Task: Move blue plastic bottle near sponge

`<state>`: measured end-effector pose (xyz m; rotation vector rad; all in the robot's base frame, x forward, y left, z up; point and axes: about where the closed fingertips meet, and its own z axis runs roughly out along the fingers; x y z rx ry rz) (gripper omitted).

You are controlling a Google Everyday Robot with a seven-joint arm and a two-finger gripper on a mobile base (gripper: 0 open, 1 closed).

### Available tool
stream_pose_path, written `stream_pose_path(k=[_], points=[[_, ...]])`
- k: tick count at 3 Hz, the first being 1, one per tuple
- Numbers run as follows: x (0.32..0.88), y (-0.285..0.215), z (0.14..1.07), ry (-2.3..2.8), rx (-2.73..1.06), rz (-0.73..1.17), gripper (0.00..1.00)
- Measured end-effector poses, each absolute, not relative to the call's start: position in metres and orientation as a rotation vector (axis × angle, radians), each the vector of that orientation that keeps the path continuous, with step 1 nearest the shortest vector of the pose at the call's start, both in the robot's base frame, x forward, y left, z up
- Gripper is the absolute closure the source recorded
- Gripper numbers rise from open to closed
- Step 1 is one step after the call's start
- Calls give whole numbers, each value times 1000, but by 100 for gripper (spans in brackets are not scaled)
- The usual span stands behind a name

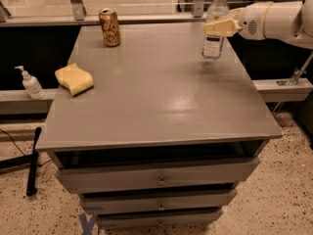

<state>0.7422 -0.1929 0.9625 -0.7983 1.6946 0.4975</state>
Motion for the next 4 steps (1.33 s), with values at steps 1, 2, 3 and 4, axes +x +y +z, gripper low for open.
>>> stream_pose_path(k=[1,2,3,4], points=[[743,-170,964,1648,-815,548,100],[746,-114,972,1564,-856,632,100],[741,-53,986,1483,-896,727,100],[730,3,986,1439,-940,812,100]])
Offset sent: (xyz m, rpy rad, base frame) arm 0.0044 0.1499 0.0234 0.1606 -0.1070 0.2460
